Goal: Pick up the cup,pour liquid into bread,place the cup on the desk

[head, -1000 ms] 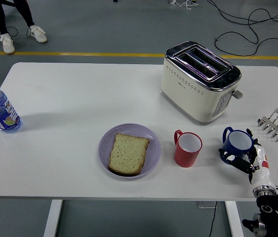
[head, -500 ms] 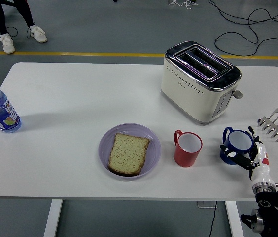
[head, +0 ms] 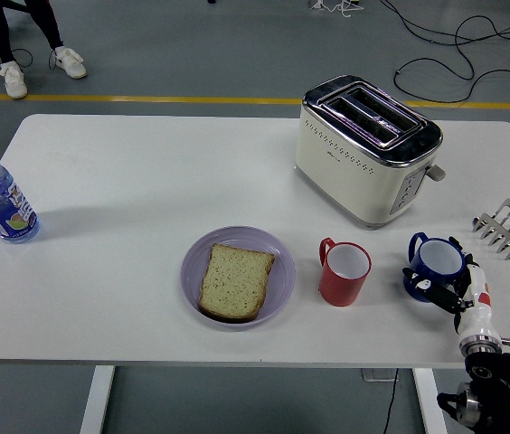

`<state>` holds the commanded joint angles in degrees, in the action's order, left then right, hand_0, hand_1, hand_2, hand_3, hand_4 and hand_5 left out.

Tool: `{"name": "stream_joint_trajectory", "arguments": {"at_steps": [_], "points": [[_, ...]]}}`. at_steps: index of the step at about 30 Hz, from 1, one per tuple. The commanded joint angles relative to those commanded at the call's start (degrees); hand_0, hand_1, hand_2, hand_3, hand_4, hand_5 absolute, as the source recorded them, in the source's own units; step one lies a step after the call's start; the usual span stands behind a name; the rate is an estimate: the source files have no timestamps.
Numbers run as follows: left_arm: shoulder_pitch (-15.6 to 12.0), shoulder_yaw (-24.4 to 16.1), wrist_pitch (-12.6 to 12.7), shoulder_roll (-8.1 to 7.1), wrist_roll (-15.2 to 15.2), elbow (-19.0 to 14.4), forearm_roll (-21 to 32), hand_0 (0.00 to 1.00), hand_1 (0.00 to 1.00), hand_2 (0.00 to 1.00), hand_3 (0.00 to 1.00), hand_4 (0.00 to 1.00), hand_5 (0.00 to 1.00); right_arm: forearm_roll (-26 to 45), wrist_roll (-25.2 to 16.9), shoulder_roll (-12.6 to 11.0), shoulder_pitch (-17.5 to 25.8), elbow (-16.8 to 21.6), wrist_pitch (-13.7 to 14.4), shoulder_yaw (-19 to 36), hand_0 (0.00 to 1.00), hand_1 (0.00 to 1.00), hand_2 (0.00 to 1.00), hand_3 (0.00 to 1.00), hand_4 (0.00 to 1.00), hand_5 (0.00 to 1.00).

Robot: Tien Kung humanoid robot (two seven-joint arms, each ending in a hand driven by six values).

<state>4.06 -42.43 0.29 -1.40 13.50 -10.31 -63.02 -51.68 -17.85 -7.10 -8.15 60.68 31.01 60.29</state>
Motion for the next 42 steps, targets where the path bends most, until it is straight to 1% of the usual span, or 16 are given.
{"name": "stream_joint_trajectory", "arguments": {"at_steps": [5, 6, 11, 12, 17, 18, 19, 23, 24, 29, 30, 32, 34, 38, 41, 42], "points": [[0.06, 0.2, -0.03, -0.05, -0.03, 0.0, 0.07, 0.655, 0.692, 0.712, 0.608, 0.346, 0.93, 2.1, -0.9, -0.01, -0.23, -0.48, 0.13, -0.1, 0.728, 0.67, 0.771, 0.85, 0.973, 0.073], [0.08, 0.25, -0.04, -0.06, -0.04, 0.0, 0.1, 0.655, 0.693, 0.713, 0.608, 0.346, 0.93, 2.25, -0.99, -0.01, -0.23, -0.51, 0.13, -0.09, 0.562, 0.531, 0.594, 0.679, 0.851, 0.064], [0.11, 0.37, -0.01, -0.13, -0.05, 0.0, 0.28, 0.655, 0.693, 0.713, 0.608, 0.346, 0.93, 3.68, -2.94, -0.04, -0.13, -0.18, 1.11, 0.27, 0.562, 0.531, 0.594, 0.679, 0.851, 0.064], [0.12, 0.39, 0.0, -0.14, -0.05, 0.0, 0.3, 0.655, 0.693, 0.712, 0.607, 0.346, 0.93, 3.97, -3.32, -0.06, -0.11, -0.08, 1.25, 0.37, 0.512, 0.491, 0.556, 0.612, 0.806, 0.071], [0.08, 0.17, 0.01, -0.04, -0.03, 0.0, 0.18, 0.655, 0.693, 0.712, 0.607, 0.346, 0.93, 4.54, -5.13, -0.36, 0.16, 1.07, 2.75, 1.51, 0.512, 0.491, 0.556, 0.612, 0.806, 0.071], [0.07, 0.14, 0.01, -0.04, -0.03, 0.0, 0.15, 0.655, 0.693, 0.713, 0.607, 0.346, 0.93, 4.59, -5.29, -0.43, 0.21, 1.32, 2.84, 1.76, 0.454, 0.461, 0.546, 0.58, 0.776, 0.068], [0.07, 0.1, 0.01, -0.03, -0.03, 0.0, 0.11, 0.655, 0.693, 0.713, 0.607, 0.346, 0.93, 4.65, -5.46, -0.53, 0.28, 1.67, 2.91, 2.13, 0.454, 0.461, 0.546, 0.58, 0.776, 0.068], [-0.01, 0.37, 0.0, -0.07, -0.06, 0.0, 0.38, 0.655, 0.693, 0.713, 0.607, 0.346, 0.93, 4.11, -5.37, -0.97, 0.44, 2.98, 3.45, 3.23, 0.454, 0.461, 0.546, 0.58, 0.776, 0.068], [-0.02, 0.38, 0.0, -0.08, -0.07, 0.0, 0.39, 0.655, 0.691, 0.712, 0.607, 0.346, 0.93, 4.01, -5.36, -1.01, 0.46, 3.17, 3.52, 3.37, 0.418, 0.43, 0.54, 0.567, 0.751, 0.061], [-0.06, -0.25, 0.01, -0.15, -0.01, 0.0, -0.18, 0.655, 0.691, 0.712, 0.607, 0.346, 0.93, 3.07, -4.75, -1.56, 0.83, 5.8, 4.32, 4.26, 0.418, 0.43, 0.54, 0.567, 0.751, 0.061], [-0.06, -0.27, 0.01, -0.14, -0.01, 0.0, -0.21, 0.655, 0.691, 0.712, 0.607, 0.346, 0.93, 2.99, -4.69, -1.61, 0.86, 5.99, 4.37, 4.3, 0.393, 0.395, 0.533, 0.551, 0.732, 0.061], [-0.15, -0.52, -0.01, -0.17, 0.01, 0.0, -0.45, 0.655, 0.691, 0.712, 0.607, 0.346, 0.93, 0.99, -3.28, -2.48, 1.61, 9.2, 5.27, 4.89, 0.393, 0.395, 0.533, 0.551, 0.732, 0.061], [-0.16, -0.43, -0.02, -0.19, 0.0, 0.0, -0.35, 0.655, 0.691, 0.712, 0.607, 0.346, 0.93, -0.01, -2.58, -2.96, 1.91, 11.05, 5.75, 5.08, 0.393, 0.395, 0.533, 0.551, 0.732, 0.061], [-0.15, -0.28, -0.07, -0.29, -0.04, 0.0, -0.36, 0.655, 0.691, 0.712, 0.607, 0.345, 0.93, -5.88, 1.42, -5.2, 2.52, 18.17, 5.96, 5.51, 0.368, 0.389, 0.526, 0.543, 0.697, 0.04], [-0.08, -0.33, -0.05, -0.37, -0.07, 0.0, -0.34, 0.655, 0.691, 0.712, 0.607, 0.345, 0.93, -11.36, 6.82, -7.12, 2.2, 24.57, 5.96, 5.7, 0.368, 0.389, 0.526, 0.543, 0.697, 0.04], [-0.05, -0.4, -0.04, -0.37, -0.07, 0.0, -0.39, 0.655, 0.691, 0.712, 0.607, 0.346, 0.929, -12.72, 8.68, -7.57, 2.04, 26.38, 5.96, 5.69, 0.336, 0.341, 0.507, 0.537, 0.695, 0.019]]}}
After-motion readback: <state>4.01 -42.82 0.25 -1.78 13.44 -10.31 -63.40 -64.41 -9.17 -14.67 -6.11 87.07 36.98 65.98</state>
